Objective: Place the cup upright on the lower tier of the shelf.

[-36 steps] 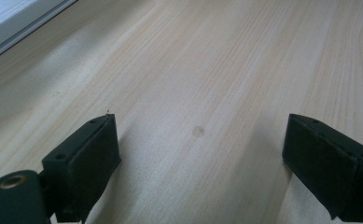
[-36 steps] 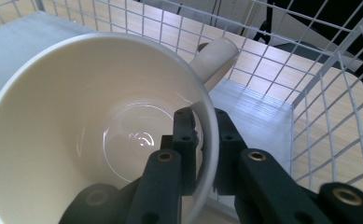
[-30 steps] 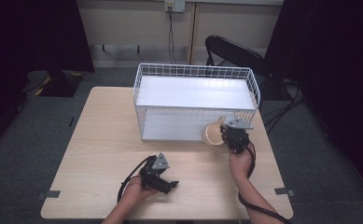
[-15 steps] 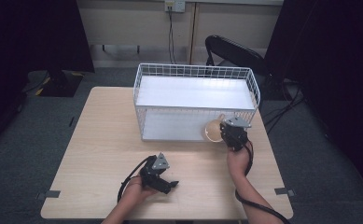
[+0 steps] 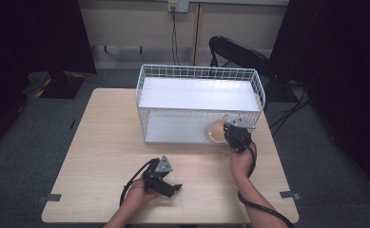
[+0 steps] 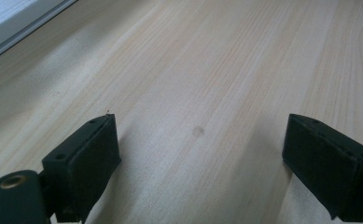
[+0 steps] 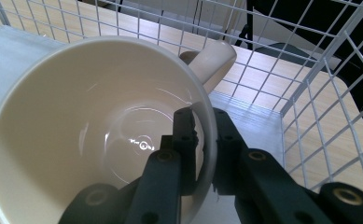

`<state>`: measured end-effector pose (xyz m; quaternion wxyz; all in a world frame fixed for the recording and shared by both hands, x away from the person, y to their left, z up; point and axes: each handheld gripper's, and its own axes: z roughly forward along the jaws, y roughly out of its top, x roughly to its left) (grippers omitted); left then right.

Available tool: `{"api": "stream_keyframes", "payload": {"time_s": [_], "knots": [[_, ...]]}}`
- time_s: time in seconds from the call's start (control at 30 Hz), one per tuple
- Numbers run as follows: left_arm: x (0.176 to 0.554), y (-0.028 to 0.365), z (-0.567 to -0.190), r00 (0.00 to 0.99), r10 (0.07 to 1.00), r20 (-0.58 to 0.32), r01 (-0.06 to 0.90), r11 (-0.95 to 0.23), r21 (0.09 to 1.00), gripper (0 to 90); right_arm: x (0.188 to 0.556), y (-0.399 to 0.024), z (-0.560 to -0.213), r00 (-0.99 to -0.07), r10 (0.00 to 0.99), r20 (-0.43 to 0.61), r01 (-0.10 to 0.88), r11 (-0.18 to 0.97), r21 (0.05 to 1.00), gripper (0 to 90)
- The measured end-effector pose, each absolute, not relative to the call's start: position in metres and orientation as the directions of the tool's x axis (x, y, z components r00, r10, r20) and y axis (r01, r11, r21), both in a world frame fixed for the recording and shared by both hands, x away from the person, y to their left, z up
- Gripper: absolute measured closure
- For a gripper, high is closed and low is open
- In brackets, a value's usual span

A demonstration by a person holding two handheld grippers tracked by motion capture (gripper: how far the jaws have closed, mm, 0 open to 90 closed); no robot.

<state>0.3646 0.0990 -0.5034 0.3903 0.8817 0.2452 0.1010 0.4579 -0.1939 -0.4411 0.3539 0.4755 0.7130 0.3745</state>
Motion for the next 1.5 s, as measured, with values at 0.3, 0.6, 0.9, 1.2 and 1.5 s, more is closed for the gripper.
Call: {"api": "stream_keyframes", "payload": {"time_s": [0.3,0.6,0.9,1.2,1.5], "knots": [[0.365,0.099,-0.503,0.859,0.511,-0.013,0.354,-0.575,0.738,10.4,0.461,-0.191,-0.44,-0.288,0.946,-0.15,0.409,0.263,0.874,82.5],[0.365,0.099,-0.503,0.859,0.511,-0.013,0.353,-0.575,0.738,10.4,0.465,-0.19,-0.437,-0.286,0.95,-0.126,0.407,0.24,0.881,81.6],[0.365,0.099,-0.503,0.859,0.511,-0.013,0.353,-0.575,0.738,10.4,0.468,-0.192,-0.438,-0.283,0.954,-0.103,0.424,0.221,0.878,80.4],[0.365,0.099,-0.503,0.859,0.511,-0.013,0.354,-0.575,0.738,10.4,0.466,-0.193,-0.434,-0.292,0.951,-0.105,0.405,0.223,0.887,69.9],[0.365,0.099,-0.503,0.859,0.511,-0.013,0.354,-0.575,0.738,10.4,0.46,-0.201,-0.428,-0.34,0.94,-0.028,0.413,0.176,0.894,38.8]]}}
